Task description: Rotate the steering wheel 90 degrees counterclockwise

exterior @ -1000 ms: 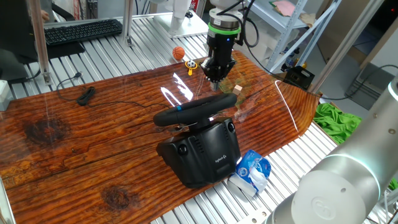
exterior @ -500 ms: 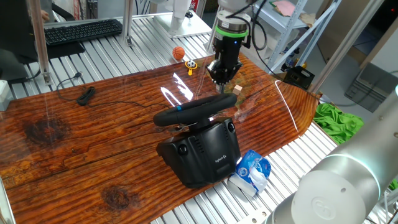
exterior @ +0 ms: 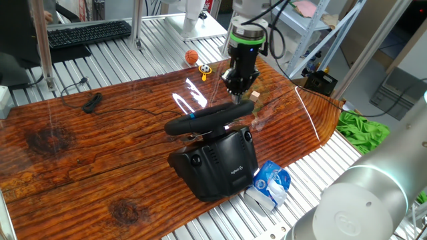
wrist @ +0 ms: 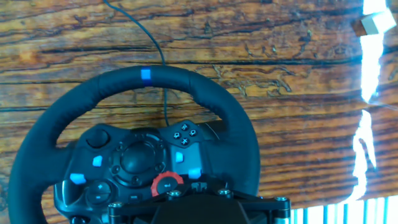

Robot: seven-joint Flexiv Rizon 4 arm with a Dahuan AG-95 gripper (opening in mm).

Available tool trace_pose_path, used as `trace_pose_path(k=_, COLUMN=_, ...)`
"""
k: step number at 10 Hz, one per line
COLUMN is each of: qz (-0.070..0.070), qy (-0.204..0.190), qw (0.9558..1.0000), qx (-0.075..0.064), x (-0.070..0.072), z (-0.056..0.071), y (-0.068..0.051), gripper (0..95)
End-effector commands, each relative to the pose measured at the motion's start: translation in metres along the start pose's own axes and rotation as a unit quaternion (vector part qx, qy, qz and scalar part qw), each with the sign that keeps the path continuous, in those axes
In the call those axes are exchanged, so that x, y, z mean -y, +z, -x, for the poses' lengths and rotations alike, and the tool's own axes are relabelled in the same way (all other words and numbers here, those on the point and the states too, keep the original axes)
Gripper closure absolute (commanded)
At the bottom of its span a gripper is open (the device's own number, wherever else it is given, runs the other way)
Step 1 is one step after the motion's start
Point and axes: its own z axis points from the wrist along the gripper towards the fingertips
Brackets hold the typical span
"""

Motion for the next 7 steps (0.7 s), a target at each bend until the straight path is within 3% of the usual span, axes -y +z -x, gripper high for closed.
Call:
trace_pose_path(k=1, qz=-0.021, qy=0.008, qw=0.9996, qx=-0.016, x=0.004, z=-0.001, y=0.006, gripper=95.0)
trace_pose_path(k=4, qz=-0.022, qy=0.026, qw=0.9989, qx=-0.031, x=0.013, z=-0.002, y=0.015, gripper=95.0)
trace_pose_path(k=7, qz=-0.02, qy=0.035, qw=0.9987, qx=-0.033, x=0.015, z=-0.003, y=0.02, gripper=95.0)
